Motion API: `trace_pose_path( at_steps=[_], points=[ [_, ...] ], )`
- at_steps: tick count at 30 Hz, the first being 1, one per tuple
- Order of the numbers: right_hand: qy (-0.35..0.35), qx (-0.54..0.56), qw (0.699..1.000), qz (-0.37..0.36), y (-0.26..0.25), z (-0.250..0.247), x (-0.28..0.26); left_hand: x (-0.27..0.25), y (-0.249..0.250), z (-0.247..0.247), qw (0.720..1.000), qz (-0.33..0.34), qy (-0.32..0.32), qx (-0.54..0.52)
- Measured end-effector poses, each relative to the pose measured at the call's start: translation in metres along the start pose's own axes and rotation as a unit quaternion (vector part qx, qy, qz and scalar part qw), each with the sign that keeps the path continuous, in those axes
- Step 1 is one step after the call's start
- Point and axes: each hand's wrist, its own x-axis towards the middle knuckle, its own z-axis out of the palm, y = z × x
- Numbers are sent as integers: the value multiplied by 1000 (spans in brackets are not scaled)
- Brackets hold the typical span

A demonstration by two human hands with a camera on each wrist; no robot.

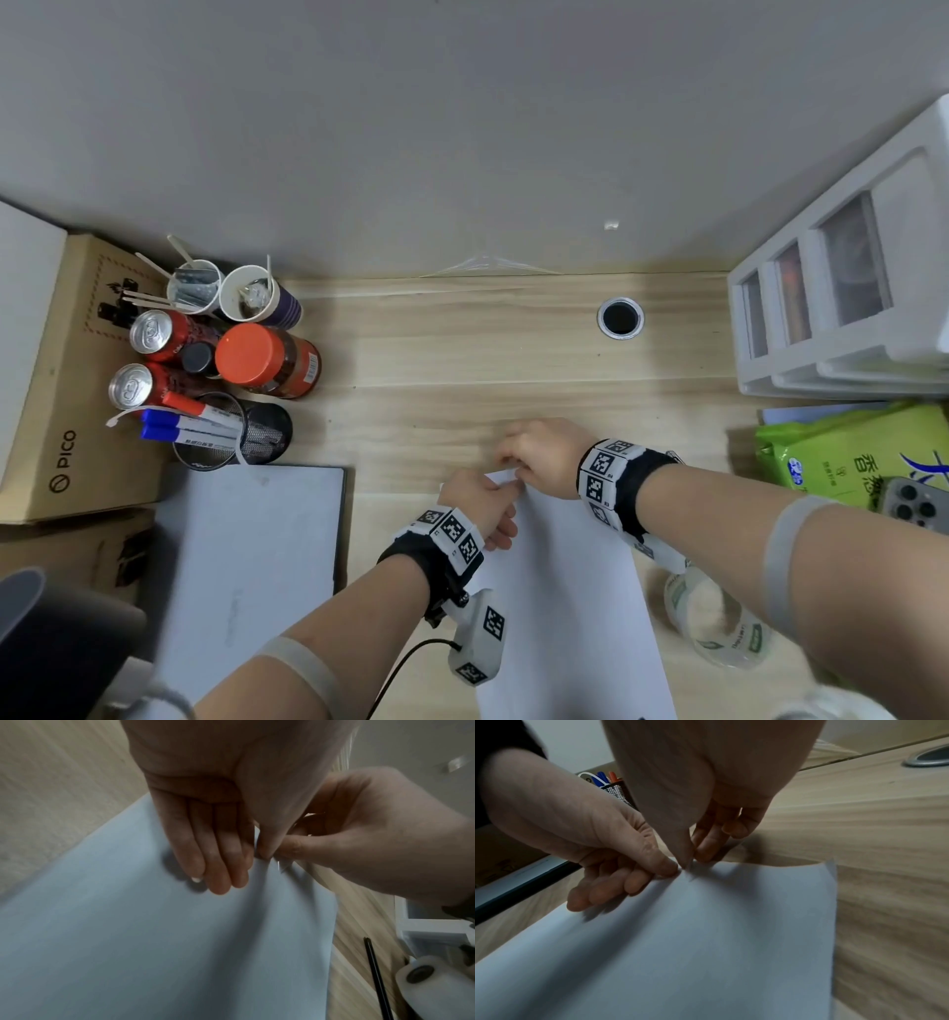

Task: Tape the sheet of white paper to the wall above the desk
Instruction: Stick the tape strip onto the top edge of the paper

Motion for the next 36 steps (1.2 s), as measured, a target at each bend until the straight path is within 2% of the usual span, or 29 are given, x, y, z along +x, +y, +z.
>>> trace_pose_path(
  at_steps=[6,10,12,15,17,18,19,21,22,25,28,31,36],
  points=[
    [2,-17,1000,2,0,1,0,-6,3,-3,998,30,26,44],
    [9,-14,1000,-11,0,3,-5,-12,9,-8,985,75,70,142],
    [26,-3,1000,-15,-1,1,-10,-17,11,-11,961,132,128,205],
    [60,4,998,-31,-3,-4,-20,-26,12,-14,902,245,242,262],
    [74,10,996,-44,-5,-10,-29,-27,14,-17,867,312,263,287],
    [77,14,996,-49,-5,-13,-33,-26,16,-18,863,332,246,291],
    [79,17,995,-49,-6,-16,-37,-28,19,-22,874,338,208,280],
    [79,20,996,-48,-7,-23,-44,-29,23,-27,916,318,105,221],
    [75,19,996,-49,-8,-25,-48,-30,24,-28,927,308,71,203],
    [72,-9,996,-50,-13,-31,-59,-38,28,-23,922,322,76,201],
    [108,-24,994,-21,-16,-34,-71,-48,33,-20,929,323,59,171],
    [119,-28,992,24,-20,-37,-80,-63,39,-17,919,343,45,191],
    [138,-70,987,48,-29,-38,-94,-86,46,-11,903,366,63,216]
  ],
)
